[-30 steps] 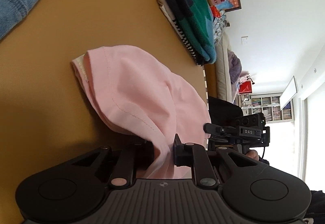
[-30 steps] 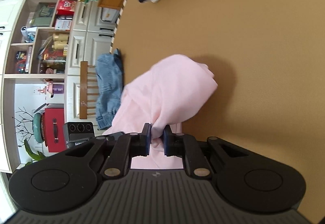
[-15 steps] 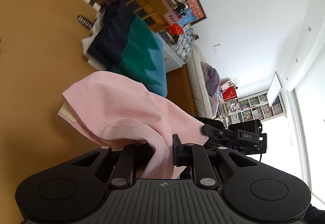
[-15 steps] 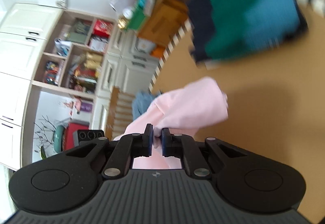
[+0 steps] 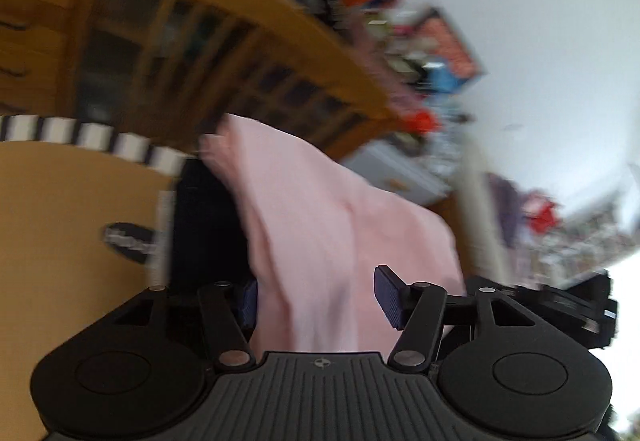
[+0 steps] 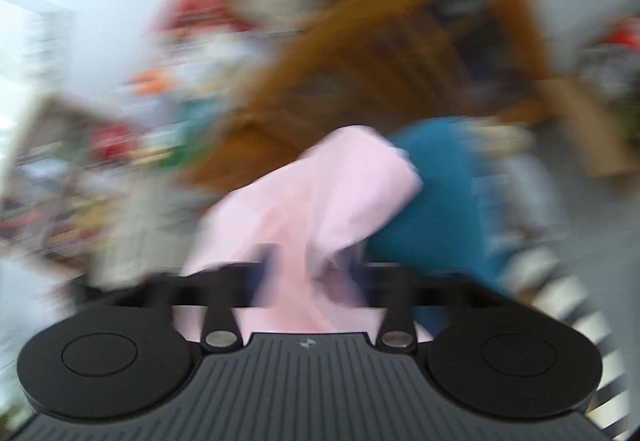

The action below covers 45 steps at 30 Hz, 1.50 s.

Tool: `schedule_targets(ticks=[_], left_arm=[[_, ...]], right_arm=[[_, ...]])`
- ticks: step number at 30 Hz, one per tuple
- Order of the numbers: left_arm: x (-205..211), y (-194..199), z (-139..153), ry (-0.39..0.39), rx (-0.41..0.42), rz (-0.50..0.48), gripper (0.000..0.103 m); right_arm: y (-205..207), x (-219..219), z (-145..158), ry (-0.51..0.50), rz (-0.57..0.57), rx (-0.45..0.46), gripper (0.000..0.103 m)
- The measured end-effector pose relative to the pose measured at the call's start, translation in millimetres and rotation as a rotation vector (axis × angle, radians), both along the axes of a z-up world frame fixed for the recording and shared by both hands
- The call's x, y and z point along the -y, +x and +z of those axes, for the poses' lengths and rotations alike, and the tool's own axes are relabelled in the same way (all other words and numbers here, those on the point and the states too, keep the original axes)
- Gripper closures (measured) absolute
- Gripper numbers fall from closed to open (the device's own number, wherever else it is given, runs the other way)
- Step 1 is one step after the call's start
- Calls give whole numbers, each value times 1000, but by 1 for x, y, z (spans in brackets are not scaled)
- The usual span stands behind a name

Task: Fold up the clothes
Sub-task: 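Lift the pink bundle with both grippers and carry it onto the green-blue clothes stack, then lower the pink bundle onto the stack and open both grippers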

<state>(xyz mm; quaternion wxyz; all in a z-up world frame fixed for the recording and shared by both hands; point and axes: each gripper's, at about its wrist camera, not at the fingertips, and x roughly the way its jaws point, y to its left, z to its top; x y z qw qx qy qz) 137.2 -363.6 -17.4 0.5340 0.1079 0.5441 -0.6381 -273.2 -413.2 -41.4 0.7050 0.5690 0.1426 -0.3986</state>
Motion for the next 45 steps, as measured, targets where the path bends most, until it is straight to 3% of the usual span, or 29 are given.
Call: schedule_targets(ticks=[1, 2, 3, 4, 7, 10, 12, 13, 14, 15, 20, 21, 24, 28, 29, 30, 32, 34, 35, 36, 39, 41, 45], left_arm=[[3, 3, -18, 69, 83, 83, 47], [0, 9, -28, 75, 111, 128, 49], [-4, 14, -37, 79, 137, 171, 49], [-14, 22, -41, 36, 124, 207, 49], [-49, 32, -43, -86, 43, 249, 49], [-76, 9, -36, -178, 106, 174, 49], [-84, -20, -29, -248, 212, 101, 47], [-88, -32, -29, -268, 254, 71, 47], [-81, -42, -33, -256, 270, 44, 47], [-74, -52, -37, -243, 285, 17, 47], [-68, -59, -43, -192, 345, -20, 45], [-69, -59, -44, -182, 356, -23, 39], [-70, -57, -45, -153, 390, -29, 39], [-72, -54, -47, -114, 435, -38, 44], [-74, -57, -38, -159, 447, -41, 44], [-76, -60, -28, -206, 459, -43, 44], [-80, -67, -9, -299, 482, -48, 44], [-69, -86, -7, -321, 533, -48, 44], [-59, -94, -13, -300, 538, -56, 44], [-49, -103, -23, -261, 546, -67, 44], [-33, -120, -57, -160, 609, -65, 42], [-38, -124, -66, -175, 617, -35, 40], [-40, -126, -67, -170, 624, -26, 39]], right_arm=[[-8, 3, -19, 4, -37, -39, 36], [-15, 6, -37, 8, -74, -76, 42], [-25, 1, -48, -6, -74, -16, 42], [-34, -3, -58, -20, -74, 46, 41], [-44, -23, -69, -94, -37, 113, 32], [-32, -36, -72, -133, 25, 54, 31], [-16, -44, -69, -178, 88, -14, 46], [-6, -46, -66, -200, 135, -58, 81], [3, -51, -53, -217, 165, -124, 96], [10, -53, -46, -229, 184, -168, 96], [5, -58, -6, -282, 189, -170, 97], [3, -59, -7, -271, 184, -201, 97], [-2, -58, -27, -165, 172, -262, 98], [-16, -65, -39, -70, 124, -206, 81], [-18, -68, -31, -103, 100, -224, 69], [-19, -71, -21, -193, 75, -259, 67], [-11, -73, -5, -358, 42, -314, 68], [5, -70, 4, -501, 28, -351, 76], [16, -66, 1, -517, 41, -338, 83], [30, -61, -6, -501, 71, -351, 83], [67, -59, -41, -447, 184, -483, 83], [75, -67, -61, -439, 189, -525, 83], [76, -75, -64, -475, 155, -532, 83]])
